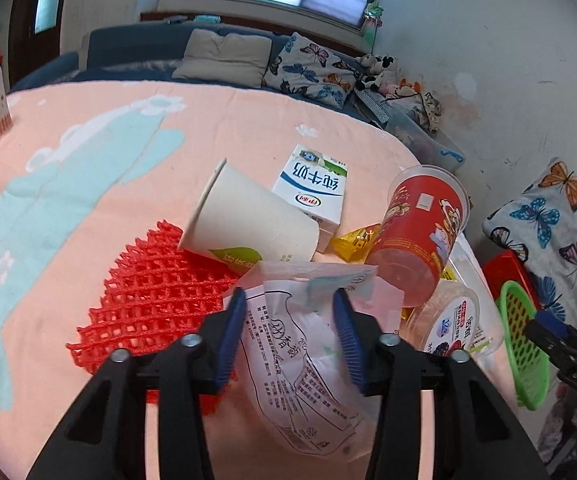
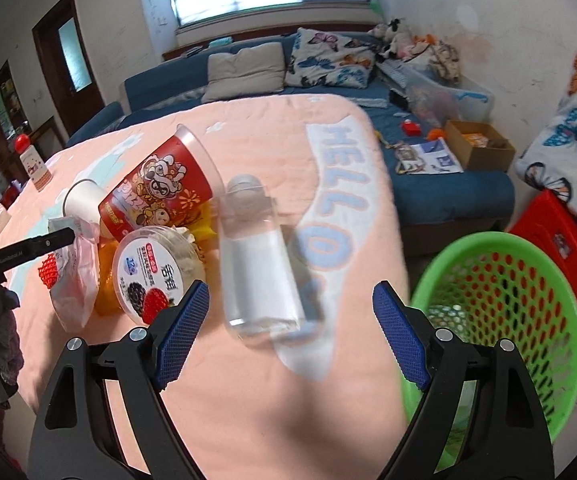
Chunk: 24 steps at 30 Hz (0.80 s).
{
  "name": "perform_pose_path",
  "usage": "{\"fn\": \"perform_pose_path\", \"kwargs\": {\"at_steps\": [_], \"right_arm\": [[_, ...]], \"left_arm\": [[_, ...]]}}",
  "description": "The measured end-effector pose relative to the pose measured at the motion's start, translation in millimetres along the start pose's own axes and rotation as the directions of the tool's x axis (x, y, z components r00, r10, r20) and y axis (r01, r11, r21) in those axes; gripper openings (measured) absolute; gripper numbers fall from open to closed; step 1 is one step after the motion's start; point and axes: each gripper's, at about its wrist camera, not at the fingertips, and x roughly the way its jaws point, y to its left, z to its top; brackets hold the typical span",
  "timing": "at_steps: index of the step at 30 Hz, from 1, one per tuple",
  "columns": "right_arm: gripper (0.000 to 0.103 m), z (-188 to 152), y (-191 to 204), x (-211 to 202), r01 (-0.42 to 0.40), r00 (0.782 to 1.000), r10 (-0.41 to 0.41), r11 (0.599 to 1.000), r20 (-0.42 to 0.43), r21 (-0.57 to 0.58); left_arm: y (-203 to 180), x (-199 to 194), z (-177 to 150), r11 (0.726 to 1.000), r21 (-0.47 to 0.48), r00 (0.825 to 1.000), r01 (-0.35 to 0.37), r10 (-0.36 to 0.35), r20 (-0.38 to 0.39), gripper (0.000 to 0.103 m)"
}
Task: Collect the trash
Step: 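Grasp the plastic bag with the left gripper while the right gripper grasps the clear bottle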
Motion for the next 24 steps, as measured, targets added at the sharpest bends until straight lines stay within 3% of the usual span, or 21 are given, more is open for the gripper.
{"fn": "perform_pose_path", "kwargs": {"at_steps": [2, 11, 24], "right_arm": [[0.084, 6, 3, 10, -0.019, 1.000, 0.019, 1.000, -0.016, -0.011], [0.083, 25, 13, 53, -0.052, 0.995, 0.045, 0.995, -0.086, -0.083], [0.075, 34, 16, 97, -0.058, 0.985, 0.035, 0.990, -0.171, -0.130]], "left_arm": [[3, 4, 0, 1.000, -0.008, 1.000, 0.025, -0.025, -0.014, 0.028], [-1, 8, 0, 0.997, 0.036, 0.998, 0.062, -0.061, -0.024, 0.015], [-7, -4, 1, 0.993, 0.070, 0.995, 0.095, -0.095, -0.001, 0.011]]}}
